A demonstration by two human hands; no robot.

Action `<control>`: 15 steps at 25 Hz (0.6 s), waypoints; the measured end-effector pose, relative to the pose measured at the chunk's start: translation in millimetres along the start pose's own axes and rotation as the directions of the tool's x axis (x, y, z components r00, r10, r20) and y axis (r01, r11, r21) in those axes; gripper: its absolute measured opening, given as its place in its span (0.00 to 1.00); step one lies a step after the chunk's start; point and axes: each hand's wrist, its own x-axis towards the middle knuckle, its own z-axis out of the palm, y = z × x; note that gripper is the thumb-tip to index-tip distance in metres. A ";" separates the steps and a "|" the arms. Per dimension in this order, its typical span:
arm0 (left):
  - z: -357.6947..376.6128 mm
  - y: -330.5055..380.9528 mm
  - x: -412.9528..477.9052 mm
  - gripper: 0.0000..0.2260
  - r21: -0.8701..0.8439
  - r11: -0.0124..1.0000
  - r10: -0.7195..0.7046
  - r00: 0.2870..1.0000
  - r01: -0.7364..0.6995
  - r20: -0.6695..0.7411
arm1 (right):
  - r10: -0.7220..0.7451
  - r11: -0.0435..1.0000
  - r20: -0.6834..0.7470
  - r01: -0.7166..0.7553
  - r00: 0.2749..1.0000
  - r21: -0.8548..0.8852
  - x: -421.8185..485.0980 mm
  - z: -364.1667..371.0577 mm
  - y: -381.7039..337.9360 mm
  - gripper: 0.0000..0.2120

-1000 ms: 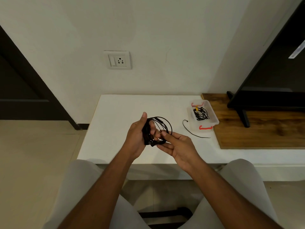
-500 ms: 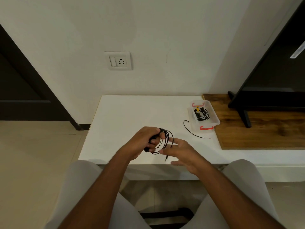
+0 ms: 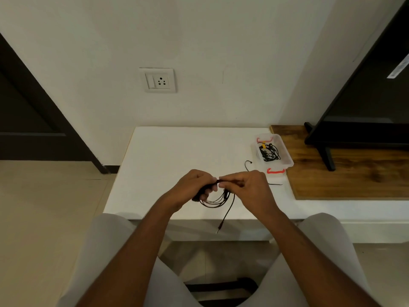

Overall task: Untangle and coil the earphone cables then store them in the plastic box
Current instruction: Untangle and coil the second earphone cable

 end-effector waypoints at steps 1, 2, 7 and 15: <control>-1.9 -2.4 0.2 0.10 -0.008 0.999 0.035 0.999 -0.035 -0.031 | 0.043 0.994 -0.054 -0.037 0.998 0.098 1.0 -1.4 1.2 0.08; -3.1 -5.3 1.2 0.08 -0.024 0.997 0.071 0.995 -0.073 -0.070 | 0.095 0.977 -0.106 -0.072 0.990 0.201 2.0 -2.8 2.1 0.08; 4.2 -10.1 6.0 0.09 -0.158 0.968 0.161 0.967 -0.193 -0.198 | 0.303 0.840 -0.225 -0.147 0.926 0.522 3.0 -4.7 5.8 0.08; 8.6 -8.6 5.8 0.24 -0.162 0.981 0.082 0.988 -0.103 -0.129 | 0.073 0.970 -0.234 -0.015 0.970 0.244 5.9 -12.4 10.9 0.10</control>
